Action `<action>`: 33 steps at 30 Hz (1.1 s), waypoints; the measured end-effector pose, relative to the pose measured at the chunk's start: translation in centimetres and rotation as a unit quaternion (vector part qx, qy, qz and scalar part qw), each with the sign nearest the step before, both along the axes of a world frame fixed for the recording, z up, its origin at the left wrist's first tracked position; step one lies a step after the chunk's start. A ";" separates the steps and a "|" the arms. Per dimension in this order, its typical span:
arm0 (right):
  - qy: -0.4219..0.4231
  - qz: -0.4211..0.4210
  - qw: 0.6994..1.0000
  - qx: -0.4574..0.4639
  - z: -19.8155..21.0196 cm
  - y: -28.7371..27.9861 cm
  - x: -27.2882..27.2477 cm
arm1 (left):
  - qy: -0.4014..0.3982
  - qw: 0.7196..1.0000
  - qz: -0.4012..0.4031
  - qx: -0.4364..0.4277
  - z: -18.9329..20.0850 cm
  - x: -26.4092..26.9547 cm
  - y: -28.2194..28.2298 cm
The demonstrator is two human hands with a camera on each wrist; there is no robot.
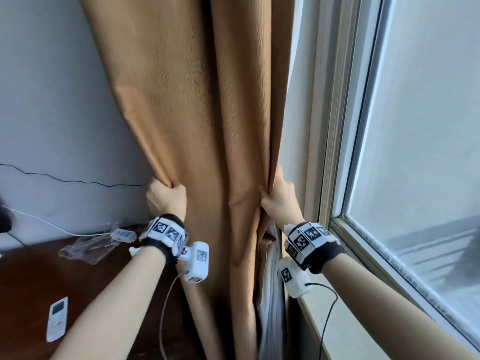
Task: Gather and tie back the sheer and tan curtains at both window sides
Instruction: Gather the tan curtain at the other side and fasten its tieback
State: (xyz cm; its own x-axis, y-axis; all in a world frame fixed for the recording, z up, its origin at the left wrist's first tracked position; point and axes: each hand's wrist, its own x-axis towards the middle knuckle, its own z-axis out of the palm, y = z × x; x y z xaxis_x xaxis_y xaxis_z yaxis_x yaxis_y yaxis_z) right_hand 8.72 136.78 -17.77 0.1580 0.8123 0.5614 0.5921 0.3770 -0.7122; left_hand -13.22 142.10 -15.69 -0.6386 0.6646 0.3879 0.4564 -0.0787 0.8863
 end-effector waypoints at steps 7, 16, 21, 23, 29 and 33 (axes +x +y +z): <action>0.005 0.004 1.000 0.000 0.0 0.7 -1.7 | 0.227 0.961 -0.121 0.105 -2.6 3.3 -3.3; 0.058 0.030 0.998 -0.015 -0.1 -0.2 -1.0 | 0.380 0.900 -0.201 0.079 -3.8 9.5 -2.4; 0.081 0.051 0.995 0.008 0.3 -1.3 -0.8 | 0.453 0.885 -0.107 -0.020 -2.9 10.1 0.8; 0.084 0.042 0.996 0.000 0.1 -1.1 -0.8 | 0.444 0.885 -0.125 -0.060 -2.8 10.8 1.4; 0.094 -0.004 0.996 -0.001 -0.4 0.3 0.0 | 0.409 0.870 -0.274 -0.039 -4.4 12.6 0.0; 0.070 -0.030 0.997 -0.002 0.0 0.4 0.2 | 0.386 0.852 -0.354 -0.013 -5.8 12.6 -1.8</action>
State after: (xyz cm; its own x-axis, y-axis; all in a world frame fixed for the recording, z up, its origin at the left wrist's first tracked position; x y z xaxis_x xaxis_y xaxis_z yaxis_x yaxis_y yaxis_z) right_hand 8.94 137.21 -17.74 0.2828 0.8014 0.5270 0.5085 0.3406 -0.7908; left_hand -0.59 140.35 -21.49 0.3652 0.7916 0.4899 0.7502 -0.5619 0.3486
